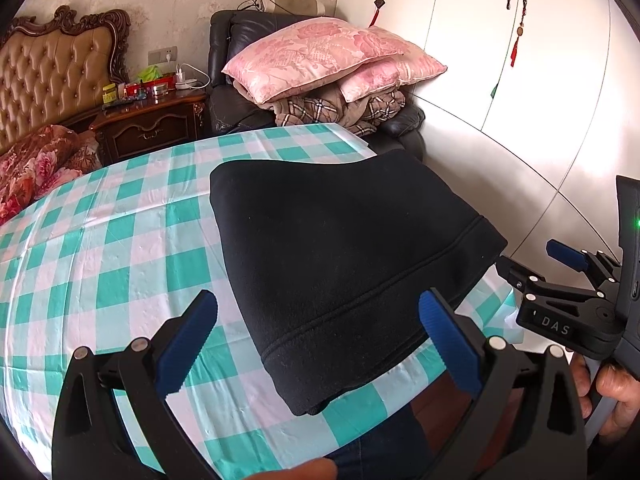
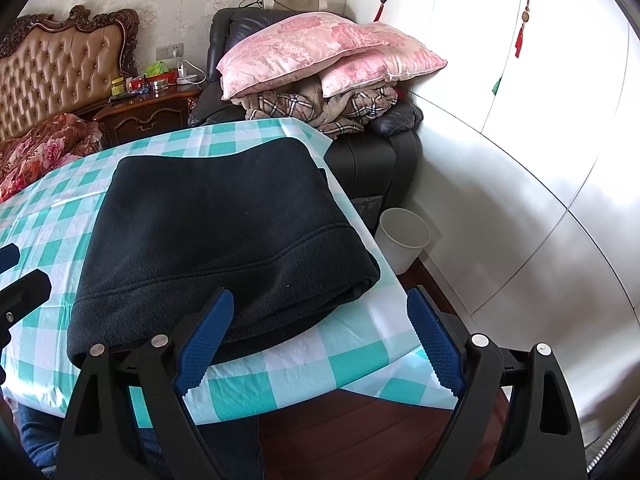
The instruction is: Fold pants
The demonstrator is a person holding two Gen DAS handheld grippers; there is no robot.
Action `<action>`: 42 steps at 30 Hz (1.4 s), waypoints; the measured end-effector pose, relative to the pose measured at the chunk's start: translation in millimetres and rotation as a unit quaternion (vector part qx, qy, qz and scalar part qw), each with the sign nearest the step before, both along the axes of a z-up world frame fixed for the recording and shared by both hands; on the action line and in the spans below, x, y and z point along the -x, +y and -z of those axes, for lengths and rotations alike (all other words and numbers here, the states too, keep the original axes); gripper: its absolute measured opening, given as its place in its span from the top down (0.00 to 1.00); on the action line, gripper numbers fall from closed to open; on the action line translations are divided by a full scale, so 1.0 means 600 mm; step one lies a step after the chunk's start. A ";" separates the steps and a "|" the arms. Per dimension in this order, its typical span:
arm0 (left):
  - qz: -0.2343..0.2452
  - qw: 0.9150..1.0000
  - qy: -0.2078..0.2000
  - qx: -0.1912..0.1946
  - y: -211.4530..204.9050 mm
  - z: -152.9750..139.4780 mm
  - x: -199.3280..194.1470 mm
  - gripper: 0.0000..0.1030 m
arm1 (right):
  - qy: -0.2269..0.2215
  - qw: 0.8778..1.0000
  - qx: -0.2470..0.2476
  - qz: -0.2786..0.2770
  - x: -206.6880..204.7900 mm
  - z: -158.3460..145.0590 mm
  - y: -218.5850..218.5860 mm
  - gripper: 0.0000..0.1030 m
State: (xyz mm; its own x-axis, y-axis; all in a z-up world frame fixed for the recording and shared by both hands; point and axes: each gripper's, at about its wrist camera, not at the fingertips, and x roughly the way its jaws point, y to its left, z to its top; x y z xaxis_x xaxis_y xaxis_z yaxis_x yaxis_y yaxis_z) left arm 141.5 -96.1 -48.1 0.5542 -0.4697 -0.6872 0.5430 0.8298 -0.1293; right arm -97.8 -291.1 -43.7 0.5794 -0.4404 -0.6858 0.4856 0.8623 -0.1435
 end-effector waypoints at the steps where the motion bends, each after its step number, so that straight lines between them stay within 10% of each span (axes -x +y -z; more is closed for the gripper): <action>1: 0.000 1.000 0.000 0.000 0.000 0.000 0.000 0.02 | 0.000 1.000 0.000 0.000 0.000 0.000 0.000 0.17; 42: 0.015 1.000 0.014 0.017 -0.024 0.007 -0.017 0.02 | 0.006 1.000 -0.006 0.000 0.004 0.024 0.002 0.17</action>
State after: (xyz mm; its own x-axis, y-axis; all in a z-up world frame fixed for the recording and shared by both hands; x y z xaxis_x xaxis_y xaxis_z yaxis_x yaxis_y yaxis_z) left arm 151.6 -110.8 -52.1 0.5204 -0.5091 -0.6856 0.5641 0.8077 -0.1716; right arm -100.5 -290.1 -57.9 0.5711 -0.4315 -0.6983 0.4835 0.8643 -0.1386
